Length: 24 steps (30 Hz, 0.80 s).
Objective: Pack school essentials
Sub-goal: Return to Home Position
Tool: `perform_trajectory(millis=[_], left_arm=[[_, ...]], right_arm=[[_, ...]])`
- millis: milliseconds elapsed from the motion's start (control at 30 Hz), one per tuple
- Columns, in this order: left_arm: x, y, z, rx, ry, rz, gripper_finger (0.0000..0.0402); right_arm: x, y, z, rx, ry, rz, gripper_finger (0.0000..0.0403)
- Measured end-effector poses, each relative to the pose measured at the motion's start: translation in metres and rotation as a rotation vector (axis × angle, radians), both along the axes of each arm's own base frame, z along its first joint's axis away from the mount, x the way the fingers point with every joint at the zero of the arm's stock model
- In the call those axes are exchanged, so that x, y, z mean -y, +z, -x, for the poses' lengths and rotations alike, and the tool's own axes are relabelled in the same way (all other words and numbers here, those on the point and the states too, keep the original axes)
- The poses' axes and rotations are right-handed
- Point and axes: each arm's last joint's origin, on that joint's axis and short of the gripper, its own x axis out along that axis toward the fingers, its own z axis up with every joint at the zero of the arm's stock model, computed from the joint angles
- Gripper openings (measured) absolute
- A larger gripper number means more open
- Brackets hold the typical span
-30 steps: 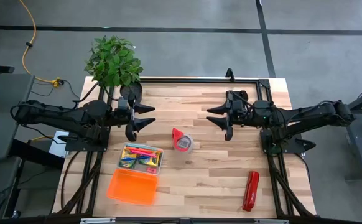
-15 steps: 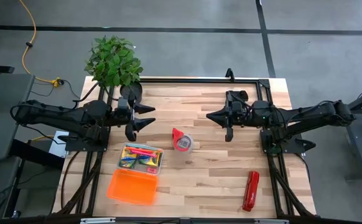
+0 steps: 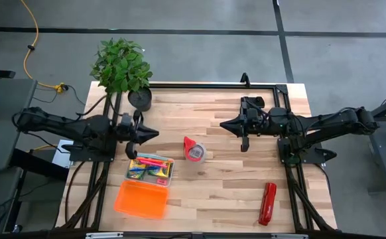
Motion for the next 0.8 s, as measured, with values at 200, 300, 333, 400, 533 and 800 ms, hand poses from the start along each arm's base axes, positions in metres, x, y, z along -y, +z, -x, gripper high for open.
perform_trajectory(millis=[200,300,333,400,533,800], left_arm=[[-0.004,-0.043,0.021,0.065,-0.014,-0.006,0.0002],[-0.009,-0.057,0.030,0.077,-0.042,0.000,0.0001],[-0.011,-0.061,0.033,0.082,-0.050,0.016,0.0001],[-0.013,-0.067,0.038,0.095,-0.059,0.055,0.0000],[-0.014,-0.079,0.046,0.126,-0.061,0.123,0.0000],[-0.009,-0.101,0.052,0.059,-0.007,0.152,0.0000]], right_arm=[[0.000,0.000,0.000,0.001,0.003,-0.069,0.0000],[0.000,-0.001,0.000,-0.011,0.003,-0.097,0.0000],[0.000,-0.002,0.000,-0.012,0.003,-0.107,0.0000],[0.000,-0.002,0.000,-0.018,0.002,-0.130,0.0000],[0.000,-0.004,0.000,-0.037,0.001,-0.165,0.0000],[0.000,-0.005,0.000,-0.042,0.006,-0.226,0.0000]])
